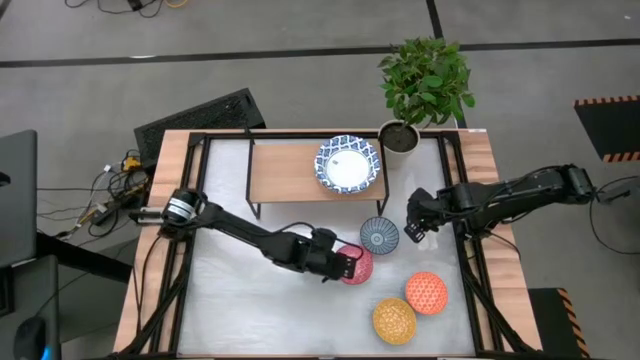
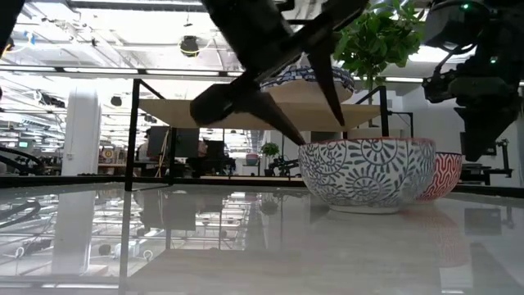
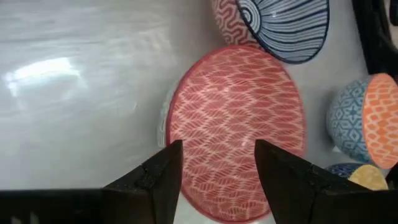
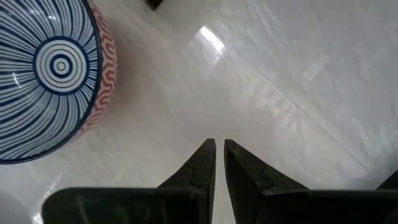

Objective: Place and stack bowls onto a shelf
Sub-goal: Put the red patterned bowl on the shelf

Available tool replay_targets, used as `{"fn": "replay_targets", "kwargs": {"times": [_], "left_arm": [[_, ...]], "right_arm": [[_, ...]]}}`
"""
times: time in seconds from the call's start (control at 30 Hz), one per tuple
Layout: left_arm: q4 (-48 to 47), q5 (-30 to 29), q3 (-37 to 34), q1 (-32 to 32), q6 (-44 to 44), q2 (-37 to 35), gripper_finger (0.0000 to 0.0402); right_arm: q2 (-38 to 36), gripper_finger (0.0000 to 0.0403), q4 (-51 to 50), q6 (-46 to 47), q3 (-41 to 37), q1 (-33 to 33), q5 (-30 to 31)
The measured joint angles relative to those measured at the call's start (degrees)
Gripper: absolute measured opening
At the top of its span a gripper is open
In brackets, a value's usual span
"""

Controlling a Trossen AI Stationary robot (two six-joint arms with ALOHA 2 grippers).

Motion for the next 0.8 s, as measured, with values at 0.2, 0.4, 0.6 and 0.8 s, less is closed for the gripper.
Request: {"fn": "replay_targets", "kwargs": {"times": [0.2, 0.4, 0.6, 0.8], "left_arm": [[-6.4, -0.8, 7.7, 0.0, 4.4, 0.2, 0.0186], [-18.9, -5.2, 12.6, 0.0, 4.9, 0.1, 0.0186], [-20.5, -5.3, 11.3, 0.0, 4.3, 0.2, 0.0186], [-18.8, -6.0, 9.4, 0.0, 4.2, 0.2, 0.0186]], "right_arm": [[0.0, 0.0063, 2.2, 0.0, 0.0, 0.1, 0.1], [0.0, 0.0063, 4.6, 0.0, 0.0, 0.1, 0.0], [0.0, 0.0063, 5.1, 0.0, 0.0, 0.1, 0.0], [0.0, 0.0063, 5.1, 0.0, 0.0, 0.1, 0.1]]}}
